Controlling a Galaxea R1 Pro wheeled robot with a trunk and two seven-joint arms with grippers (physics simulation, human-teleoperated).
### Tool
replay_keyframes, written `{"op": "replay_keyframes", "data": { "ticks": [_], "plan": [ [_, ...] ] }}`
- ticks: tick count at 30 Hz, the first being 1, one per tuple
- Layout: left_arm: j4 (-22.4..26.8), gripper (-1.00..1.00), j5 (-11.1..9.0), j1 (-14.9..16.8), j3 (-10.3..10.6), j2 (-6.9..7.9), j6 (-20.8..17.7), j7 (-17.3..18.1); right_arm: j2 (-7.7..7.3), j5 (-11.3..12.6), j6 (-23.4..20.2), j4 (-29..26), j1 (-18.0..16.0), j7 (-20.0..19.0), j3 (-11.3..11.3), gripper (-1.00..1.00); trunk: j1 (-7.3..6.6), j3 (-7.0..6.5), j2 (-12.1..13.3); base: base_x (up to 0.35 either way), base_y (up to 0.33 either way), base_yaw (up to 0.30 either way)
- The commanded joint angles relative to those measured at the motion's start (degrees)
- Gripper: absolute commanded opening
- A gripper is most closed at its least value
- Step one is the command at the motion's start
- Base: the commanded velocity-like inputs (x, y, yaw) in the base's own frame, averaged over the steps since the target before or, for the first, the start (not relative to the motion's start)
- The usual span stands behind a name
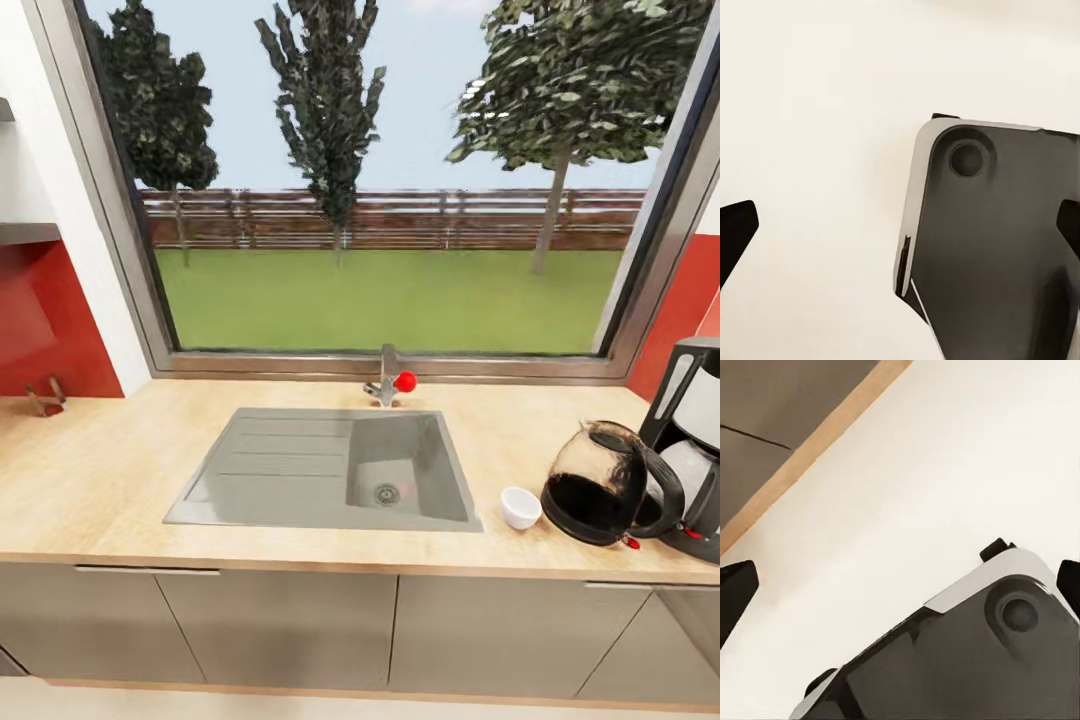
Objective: Set up a coffee station on the kitchen countertop: keep the coffee maker on the countertop, move the bottle of coffee from the kitchen shelf to the counter next to the coffee maker, place a paper coffee filter on top of the coffee maker, put the saucer next to the coffee maker with the coffee cup on the saucer, and place the electric kettle next to the coffee maker.
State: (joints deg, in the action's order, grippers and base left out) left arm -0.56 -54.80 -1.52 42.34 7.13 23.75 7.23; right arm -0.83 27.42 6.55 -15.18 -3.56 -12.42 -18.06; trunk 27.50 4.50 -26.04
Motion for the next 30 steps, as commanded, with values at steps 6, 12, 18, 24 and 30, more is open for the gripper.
{"op": "replay_keyframes", "data": {
  "ticks": [6, 12, 18, 24, 30],
  "plan": [
    [-0.06, 1.00, -0.58, 0.03, 0.28, 0.05, 0.15, 0.41, -0.33, 8.55, 0.20, 2.20, -0.05, -0.41, 6.08, 1.00, 0.04, 0.10, -0.10, 0.037, 0.004, 0.000],
    [-0.06, 1.00, -0.57, 0.03, 0.29, -0.07, 0.24, 0.41, 2.62, 9.48, 0.23, 2.95, -0.06, -0.02, 6.68, 1.00, 0.04, 0.10, -0.10, 0.003, 0.000, 0.000],
    [-0.03, 1.00, 0.96, 0.03, 0.29, -0.11, 0.24, 0.44, 6.20, 9.34, 0.23, 4.02, -0.05, 0.11, 6.70, 1.00, 0.04, 0.10, -0.10, 0.000, 0.000, 0.000],
    [0.02, 1.00, 3.10, 0.03, 0.21, -0.14, 0.24, 0.42, 3.77, 9.27, 0.27, 7.38, -0.05, 0.00, 6.89, 1.00, 0.04, 0.10, -0.10, 0.000, 0.000, 0.000],
    [-0.04, 1.00, 3.44, 0.03, 0.20, -0.10, 0.22, 0.41, -7.58, 5.03, 0.16, 9.80, -0.05, -0.34, 9.76, 1.00, 0.04, 0.10, -0.10, 0.000, 0.000, 0.000]
  ]
}}
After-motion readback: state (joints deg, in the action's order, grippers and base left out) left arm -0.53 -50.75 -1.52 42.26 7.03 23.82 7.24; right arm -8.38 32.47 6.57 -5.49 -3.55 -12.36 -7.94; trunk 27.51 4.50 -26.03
